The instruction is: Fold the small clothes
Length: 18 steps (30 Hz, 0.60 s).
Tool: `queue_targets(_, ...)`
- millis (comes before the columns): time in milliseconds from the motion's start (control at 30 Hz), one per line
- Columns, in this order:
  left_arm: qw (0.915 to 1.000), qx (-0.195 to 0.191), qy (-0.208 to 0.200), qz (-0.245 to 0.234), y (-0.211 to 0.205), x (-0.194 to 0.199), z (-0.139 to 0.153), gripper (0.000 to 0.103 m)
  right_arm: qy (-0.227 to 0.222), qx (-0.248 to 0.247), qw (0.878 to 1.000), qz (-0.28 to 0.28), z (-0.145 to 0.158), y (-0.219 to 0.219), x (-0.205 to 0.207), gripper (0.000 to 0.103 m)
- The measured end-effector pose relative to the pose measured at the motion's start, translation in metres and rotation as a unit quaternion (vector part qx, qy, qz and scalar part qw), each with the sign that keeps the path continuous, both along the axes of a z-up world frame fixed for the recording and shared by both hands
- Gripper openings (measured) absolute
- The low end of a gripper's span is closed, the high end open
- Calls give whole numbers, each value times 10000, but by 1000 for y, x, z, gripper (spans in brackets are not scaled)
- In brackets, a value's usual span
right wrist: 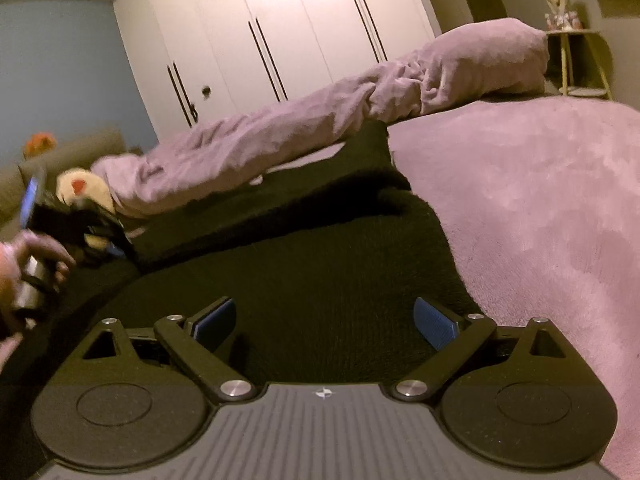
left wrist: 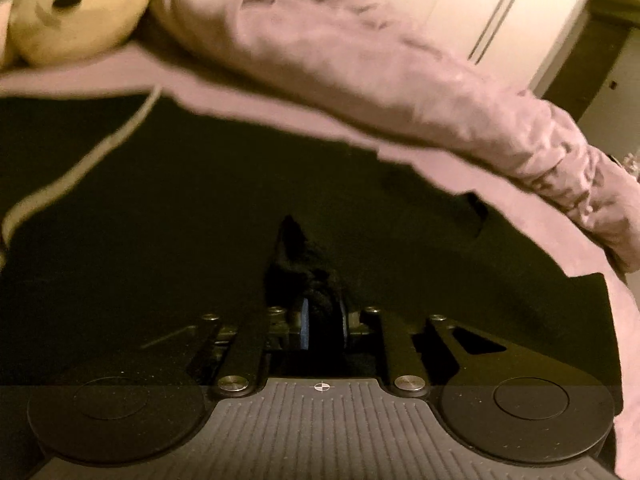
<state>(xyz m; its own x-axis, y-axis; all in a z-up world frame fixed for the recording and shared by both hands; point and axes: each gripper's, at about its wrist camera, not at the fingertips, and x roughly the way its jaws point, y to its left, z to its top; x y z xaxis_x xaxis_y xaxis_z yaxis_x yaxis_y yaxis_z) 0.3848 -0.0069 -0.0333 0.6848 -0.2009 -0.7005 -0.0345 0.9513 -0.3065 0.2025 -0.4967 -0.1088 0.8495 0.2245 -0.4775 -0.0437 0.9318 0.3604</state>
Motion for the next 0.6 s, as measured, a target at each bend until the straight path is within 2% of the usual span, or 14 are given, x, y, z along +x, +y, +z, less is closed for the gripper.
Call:
queue_targets(133, 9989, 85, -464, -43, 7, -3, 25, 16, 252, -569, 9980, -64, 8, 16, 5, 96)
queue_targets(233, 9959, 440, -793, -16, 9, -5, 36, 17, 401, -608, 9972, -184, 13, 19, 8, 95)
queue_targets(300, 9959, 547, -714, 10, 13, -3, 32, 23, 471, -512, 9972, -290, 17, 19, 11, 94)
queue_targets(400, 9992, 210, -325, 78, 27, -3, 16, 31, 595, -560, 9958, -418, 22, 21, 20, 82)
queue_targets(467, 9996, -7, -274, 94, 37, -11, 10, 48, 624, -719, 9948, -368, 26, 25, 28, 69)
queue_targets(500, 9996, -61, -247, 117, 42, -15, 6, 52, 641, -783, 9943, -324, 28, 28, 34, 66)
queue_targets(567, 9997, -106, -193, 128, 52, -23, 0, 55, 675, -950, 9930, -190, 29, 35, 45, 56)
queue_targets(600, 9997, -152, -170, 107, 60, -29, -1, 56, 701, -1032, 9921, -138, 29, 38, 53, 55)
